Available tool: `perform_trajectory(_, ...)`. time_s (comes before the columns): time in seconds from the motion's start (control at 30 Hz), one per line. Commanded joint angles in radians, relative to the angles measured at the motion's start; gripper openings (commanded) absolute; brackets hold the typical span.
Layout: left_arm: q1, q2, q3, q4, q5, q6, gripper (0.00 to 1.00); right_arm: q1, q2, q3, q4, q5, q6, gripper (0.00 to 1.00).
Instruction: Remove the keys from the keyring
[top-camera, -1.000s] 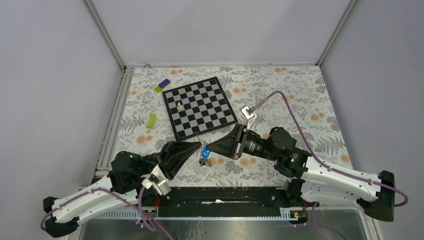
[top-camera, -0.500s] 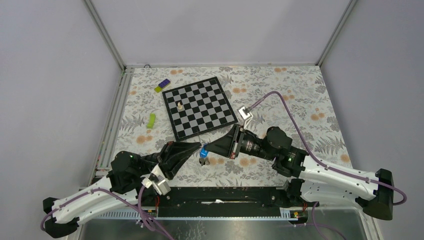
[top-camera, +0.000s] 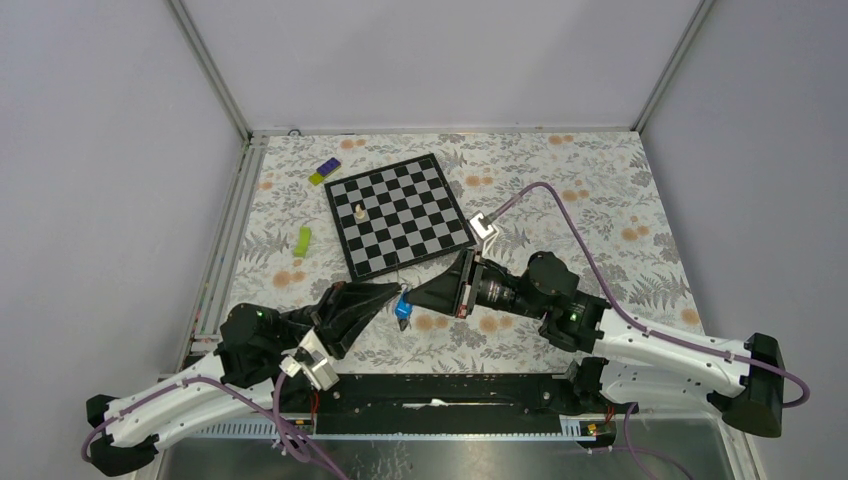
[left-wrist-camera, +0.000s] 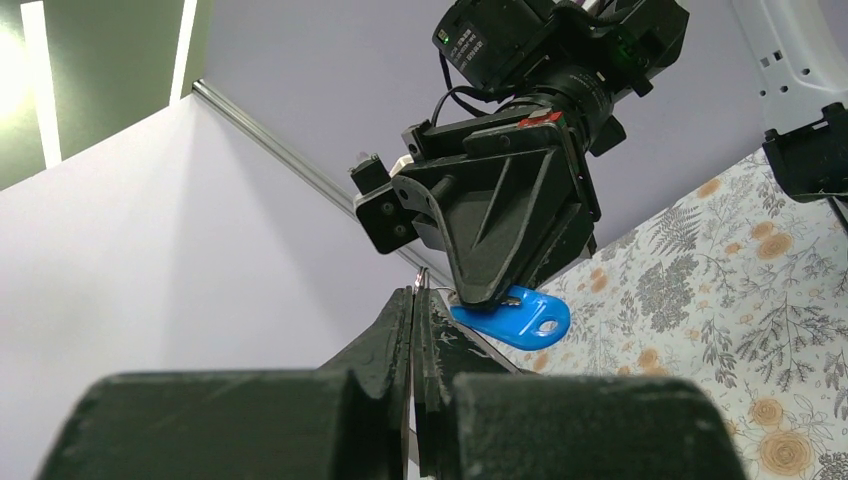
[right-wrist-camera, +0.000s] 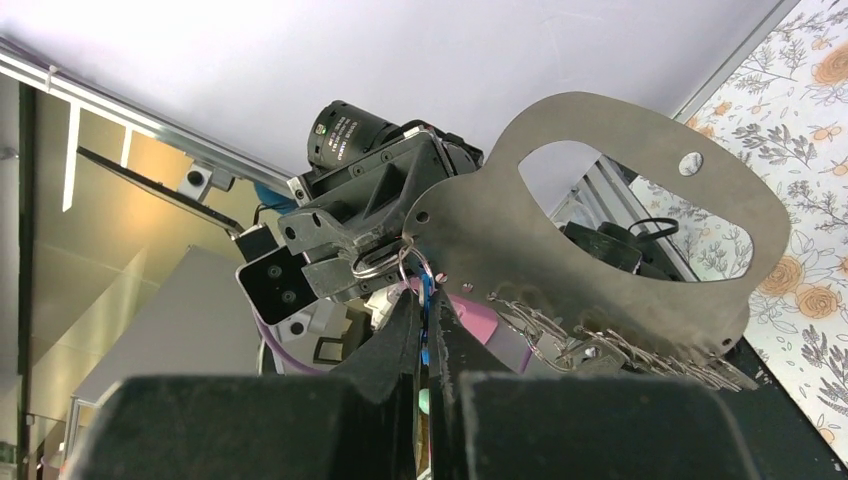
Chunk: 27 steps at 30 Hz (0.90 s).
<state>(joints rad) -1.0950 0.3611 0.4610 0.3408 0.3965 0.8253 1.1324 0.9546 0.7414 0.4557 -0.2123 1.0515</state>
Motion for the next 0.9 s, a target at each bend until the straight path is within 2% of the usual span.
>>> perform_trajectory(0.0,-0.003,0.002,-0.006,0.131,0.015,-0.010,0.00,-0.006,0.016,0.032,0.025,-0.023,0.011,0.00)
perform_trajectory(0.87,-0.002,0.003,-0.042,0.205,-0.108,-0.026,0.00,-0.006,0.012,0.035,0.031,-0.062,-0.012,0.00)
